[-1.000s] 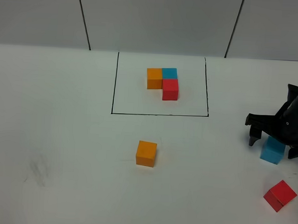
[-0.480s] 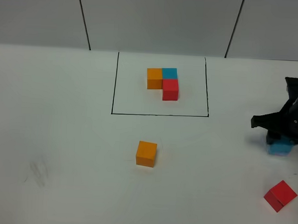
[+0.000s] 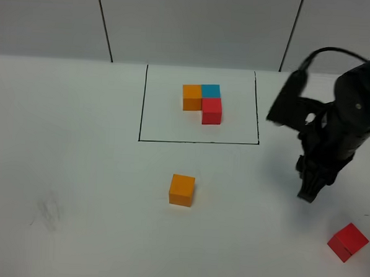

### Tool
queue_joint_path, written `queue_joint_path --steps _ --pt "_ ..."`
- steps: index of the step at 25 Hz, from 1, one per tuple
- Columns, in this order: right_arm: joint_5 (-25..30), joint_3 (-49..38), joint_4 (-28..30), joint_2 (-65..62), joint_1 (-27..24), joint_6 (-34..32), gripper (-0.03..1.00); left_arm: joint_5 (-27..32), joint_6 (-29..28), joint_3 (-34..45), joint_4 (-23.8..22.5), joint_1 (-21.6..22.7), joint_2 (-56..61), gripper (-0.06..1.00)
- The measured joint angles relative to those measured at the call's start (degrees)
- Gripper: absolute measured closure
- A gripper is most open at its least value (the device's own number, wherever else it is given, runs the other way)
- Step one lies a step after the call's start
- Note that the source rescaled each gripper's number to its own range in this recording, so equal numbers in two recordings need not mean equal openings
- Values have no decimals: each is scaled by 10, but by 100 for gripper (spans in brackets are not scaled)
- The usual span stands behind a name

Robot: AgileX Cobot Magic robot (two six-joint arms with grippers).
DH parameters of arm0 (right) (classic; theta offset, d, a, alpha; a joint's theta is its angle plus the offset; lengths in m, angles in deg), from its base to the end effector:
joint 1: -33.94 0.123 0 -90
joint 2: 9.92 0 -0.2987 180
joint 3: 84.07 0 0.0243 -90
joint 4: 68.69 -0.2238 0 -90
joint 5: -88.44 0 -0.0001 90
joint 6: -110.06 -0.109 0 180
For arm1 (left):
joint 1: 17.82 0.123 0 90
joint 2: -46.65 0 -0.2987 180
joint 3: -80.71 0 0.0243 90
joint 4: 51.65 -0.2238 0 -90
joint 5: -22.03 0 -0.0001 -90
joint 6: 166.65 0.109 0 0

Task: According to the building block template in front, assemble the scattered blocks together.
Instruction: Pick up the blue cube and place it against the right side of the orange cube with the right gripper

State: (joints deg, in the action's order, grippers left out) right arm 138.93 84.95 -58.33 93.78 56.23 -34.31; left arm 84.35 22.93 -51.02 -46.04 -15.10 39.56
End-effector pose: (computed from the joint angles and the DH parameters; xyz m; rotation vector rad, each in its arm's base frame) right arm 0.2950 0.1046 0.2377 -1.5210 2.4589 -0.2658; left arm -0.0294 -0.0108 0.2567 0.1298 2.0459 0.0163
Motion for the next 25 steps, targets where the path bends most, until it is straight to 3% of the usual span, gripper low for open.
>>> queue_joint_path --steps 3,7,25 --pt "-14 0 -31 16 41 108 95 0 0 0 0 0 0 29" --pt "-50 1 -43 51 73 175 95 0 0 0 0 0 0 29" --pt "51 210 -84 224 105 159 95 0 -1 0 0 0 0 29"
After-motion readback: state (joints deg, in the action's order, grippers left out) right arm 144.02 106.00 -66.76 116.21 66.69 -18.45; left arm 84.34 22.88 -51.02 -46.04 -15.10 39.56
